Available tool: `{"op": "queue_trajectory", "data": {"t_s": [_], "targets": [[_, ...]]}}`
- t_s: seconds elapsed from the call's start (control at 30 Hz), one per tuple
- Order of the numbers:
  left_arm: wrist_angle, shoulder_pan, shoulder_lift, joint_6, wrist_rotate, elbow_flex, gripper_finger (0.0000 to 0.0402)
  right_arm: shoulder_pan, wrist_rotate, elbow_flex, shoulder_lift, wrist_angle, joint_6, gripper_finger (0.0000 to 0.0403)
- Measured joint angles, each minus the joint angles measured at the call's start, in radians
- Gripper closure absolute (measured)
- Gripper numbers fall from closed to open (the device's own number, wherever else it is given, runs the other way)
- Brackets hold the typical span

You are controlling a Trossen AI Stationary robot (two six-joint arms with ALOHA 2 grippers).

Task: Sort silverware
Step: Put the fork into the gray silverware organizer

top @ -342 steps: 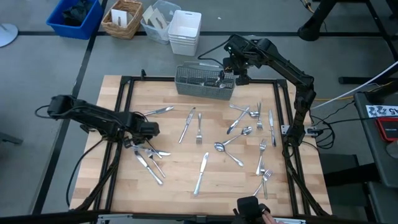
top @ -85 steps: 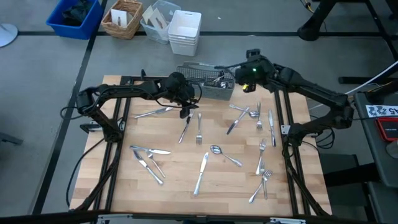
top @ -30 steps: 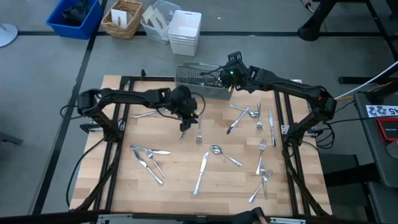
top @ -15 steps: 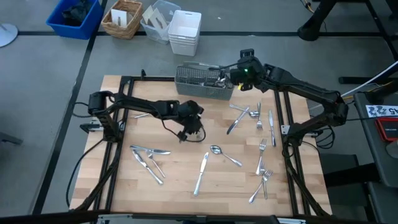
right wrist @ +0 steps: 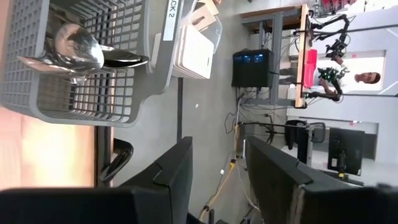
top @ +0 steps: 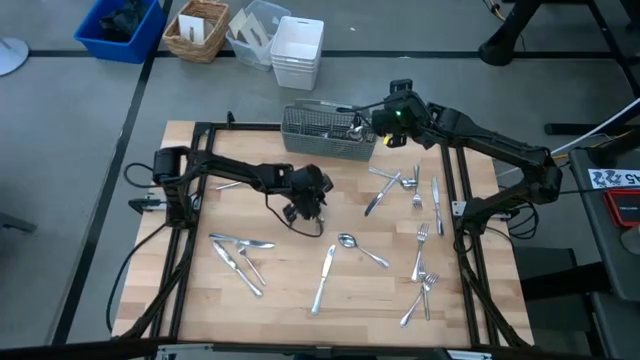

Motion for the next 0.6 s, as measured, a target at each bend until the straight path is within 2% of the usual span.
{"op": "queue_trajectory", "data": {"t_s": [0.2,0.43,0.6], "targets": [[0.021,0.0,0.032,0.134,0.0,0.0,0.0273,0.0,-0.002,0.0,0.0,-0.007,0.016,0.0253],[0.054,0.004,0.071,0.205,0.003,0.002,0.0273,0.0,-0.06,0.0,0.0,-0.016,0.016,0.0253],[0.057,0.007,0.079,0.202,0.007,0.003,0.0273,0.0,-0.071,0.0,0.0,-0.023,0.016,0.0253]]}}
